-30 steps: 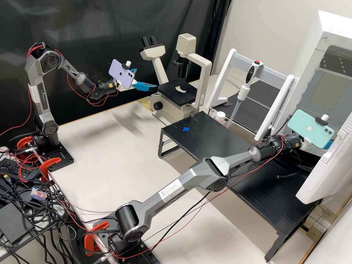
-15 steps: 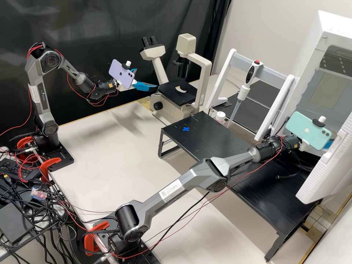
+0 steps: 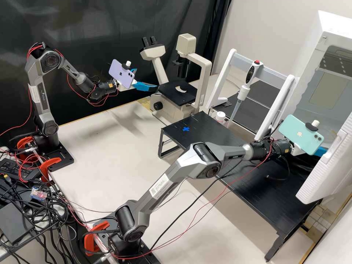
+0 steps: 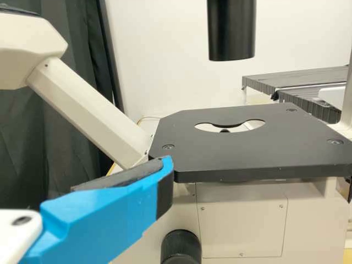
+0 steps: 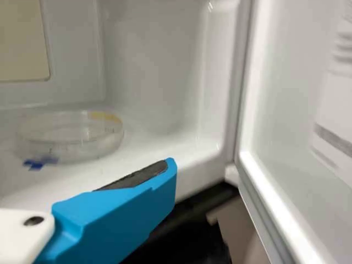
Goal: Move the petri dish to the incubator
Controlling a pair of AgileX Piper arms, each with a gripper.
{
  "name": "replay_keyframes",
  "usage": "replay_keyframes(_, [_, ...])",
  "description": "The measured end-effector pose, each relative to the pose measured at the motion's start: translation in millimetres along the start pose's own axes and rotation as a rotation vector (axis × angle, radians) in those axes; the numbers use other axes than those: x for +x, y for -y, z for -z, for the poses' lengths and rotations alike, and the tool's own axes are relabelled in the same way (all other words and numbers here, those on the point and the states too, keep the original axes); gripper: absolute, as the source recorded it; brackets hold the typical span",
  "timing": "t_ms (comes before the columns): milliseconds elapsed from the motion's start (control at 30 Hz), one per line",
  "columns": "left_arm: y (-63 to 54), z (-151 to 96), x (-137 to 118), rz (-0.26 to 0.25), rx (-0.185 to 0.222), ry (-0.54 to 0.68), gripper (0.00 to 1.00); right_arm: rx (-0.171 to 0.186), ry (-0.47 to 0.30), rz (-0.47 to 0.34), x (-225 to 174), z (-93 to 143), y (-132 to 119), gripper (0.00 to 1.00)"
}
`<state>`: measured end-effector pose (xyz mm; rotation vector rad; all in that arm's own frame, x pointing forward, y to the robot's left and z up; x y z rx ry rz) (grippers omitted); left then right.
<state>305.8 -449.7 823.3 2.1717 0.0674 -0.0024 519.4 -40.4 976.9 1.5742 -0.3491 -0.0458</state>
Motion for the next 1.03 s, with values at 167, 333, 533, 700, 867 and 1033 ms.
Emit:
replay_keyframes(167, [0.0, 0.0, 0.0, 0.0, 0.0, 0.0, 1.0, 0.032, -0.062, -0.003, -41.0, -15.3, -6.4, 1.0])
replay_keyframes(333, [0.0, 0.0, 0.0, 0.0, 0.0, 0.0, 1.0, 0.064, -0.111, -0.005, -85.9, -22.1, -10.4, 1.0])
replay_keyframes(533, [0.0, 0.0, 0.0, 0.0, 0.0, 0.0, 1.0, 0.056, -0.228, -0.017, -148.8, -16.3, -1.4, 1.0])
replay_keyframes(700, [0.0, 0.0, 0.0, 0.0, 0.0, 0.0, 1.0, 0.038, -0.331, -0.037, -214.4, -9.8, 14.8, 1.0])
replay_keyframes(867, [0.0, 0.0, 0.0, 0.0, 0.0, 0.0, 1.0, 0.075, -0.393, -0.052, -270.7, -3.7, 32.1, 1.0])
replay_keyframes(1033, [0.0, 0.0, 0.0, 0.0, 0.0, 0.0, 1.0, 0.111, -0.436, -0.025, -305.9, -3.0, 41.5, 1.0])
